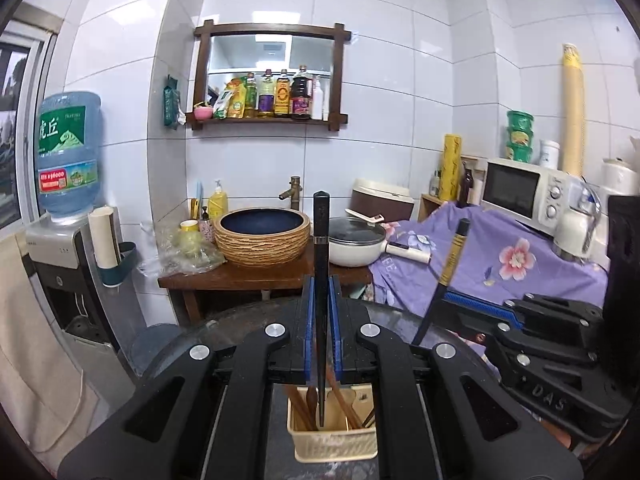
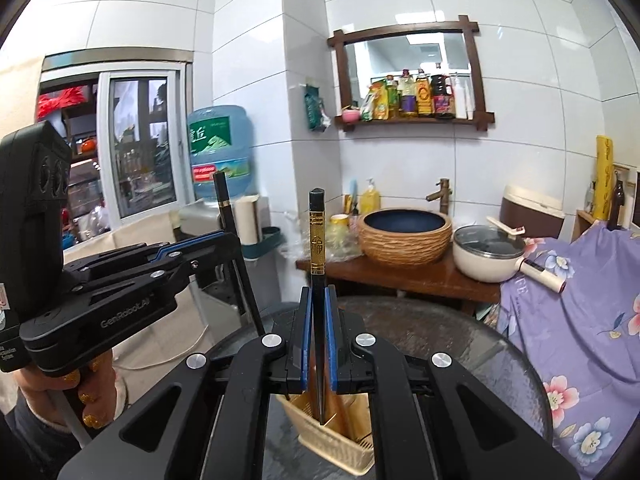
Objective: Organize utensils
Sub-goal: 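Lower the black chopstick into the holder with the right tool while the left tool lowers and releases its chopstick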
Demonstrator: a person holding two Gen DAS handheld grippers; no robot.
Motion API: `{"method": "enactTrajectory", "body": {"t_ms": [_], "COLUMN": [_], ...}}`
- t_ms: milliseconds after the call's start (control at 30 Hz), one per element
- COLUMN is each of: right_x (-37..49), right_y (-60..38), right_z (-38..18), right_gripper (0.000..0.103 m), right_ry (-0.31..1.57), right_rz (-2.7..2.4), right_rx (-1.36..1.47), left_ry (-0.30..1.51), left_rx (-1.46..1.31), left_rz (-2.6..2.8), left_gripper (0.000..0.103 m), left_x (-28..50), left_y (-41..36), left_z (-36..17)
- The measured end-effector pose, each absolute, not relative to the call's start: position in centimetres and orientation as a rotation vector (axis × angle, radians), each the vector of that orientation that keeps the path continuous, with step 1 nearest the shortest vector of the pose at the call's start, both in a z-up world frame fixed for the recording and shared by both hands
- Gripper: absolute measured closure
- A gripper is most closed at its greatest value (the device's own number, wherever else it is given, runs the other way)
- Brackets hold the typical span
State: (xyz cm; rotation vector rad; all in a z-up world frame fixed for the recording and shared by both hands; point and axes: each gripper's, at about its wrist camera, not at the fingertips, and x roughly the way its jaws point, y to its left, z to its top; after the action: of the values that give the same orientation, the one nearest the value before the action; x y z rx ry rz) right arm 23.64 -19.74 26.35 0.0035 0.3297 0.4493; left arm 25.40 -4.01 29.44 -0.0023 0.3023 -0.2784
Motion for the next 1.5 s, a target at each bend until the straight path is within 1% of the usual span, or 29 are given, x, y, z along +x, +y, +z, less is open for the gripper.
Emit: {"method": "enactTrajectory", "body": {"t_ms": [167,333,533,733,933,1167,1267,1333,1367,1433,1467,1500], "right_x": [25.7,27.1,27.9,28.2,28.3,28.1,28.1,27.9,27.8,27.1,26.9,26.4], "right_y": [-20.4,-20.3,-19.9,-19.7,-19.9,-20.1,-20.3,-20.4,-20.5,-20.7,-20.8,-21.0], "right_z": [24.4,21.1,17.4,15.6,14.3,14.4,14.3,14.4,14.5,14.9,15.0,15.2], "right_gripper": [0.097,0.097,0.097,0.097,0.097,0.096,0.075,0.071,0.069,0.061,0.055,0.05], "right_ry": [0.347,0.386,0.449,0.482,0.503,0.485,0.481,0.466,0.461,0.435,0.422,0.406], "right_rz": [0.408,0.374,0.364,0.365,0.363,0.357,0.351,0.352,0.352,0.342,0.337,0.334], "right_rx": [0.017,-0.005,-0.013,-0.02,-0.013,-0.023,-0.014,-0.011,-0.013,-0.023,-0.024,-0.024], "left_ry": [0.324,0.383,0.458,0.513,0.541,0.535,0.53,0.524,0.518,0.49,0.471,0.438], "left_rx": [-0.038,-0.055,-0.049,-0.038,-0.026,-0.02,-0.014,-0.011,-0.011,-0.018,-0.032,-0.06], "left_rz": [-0.248,-0.236,-0.241,-0.24,-0.232,-0.231,-0.23,-0.236,-0.234,-0.224,-0.218,-0.213], "left_gripper": [0.095,0.095,0.095,0.095,0.095,0.095,0.095,0.094,0.092,0.072,0.049,0.037], "left_x": [27.8,29.6,30.5,31.0,31.5,31.5,31.1,30.8,30.5,29.7,29.1,28.2], "left_y": [-4.2,-4.8,-5.6,-5.9,-6.0,-5.9,-5.6,-5.4,-5.2,-4.5,-4.0,-3.2], "left_z": [27.3,23.3,18.8,15.4,13.5,13.1,13.4,13.7,13.9,14.4,14.7,15.0]}}
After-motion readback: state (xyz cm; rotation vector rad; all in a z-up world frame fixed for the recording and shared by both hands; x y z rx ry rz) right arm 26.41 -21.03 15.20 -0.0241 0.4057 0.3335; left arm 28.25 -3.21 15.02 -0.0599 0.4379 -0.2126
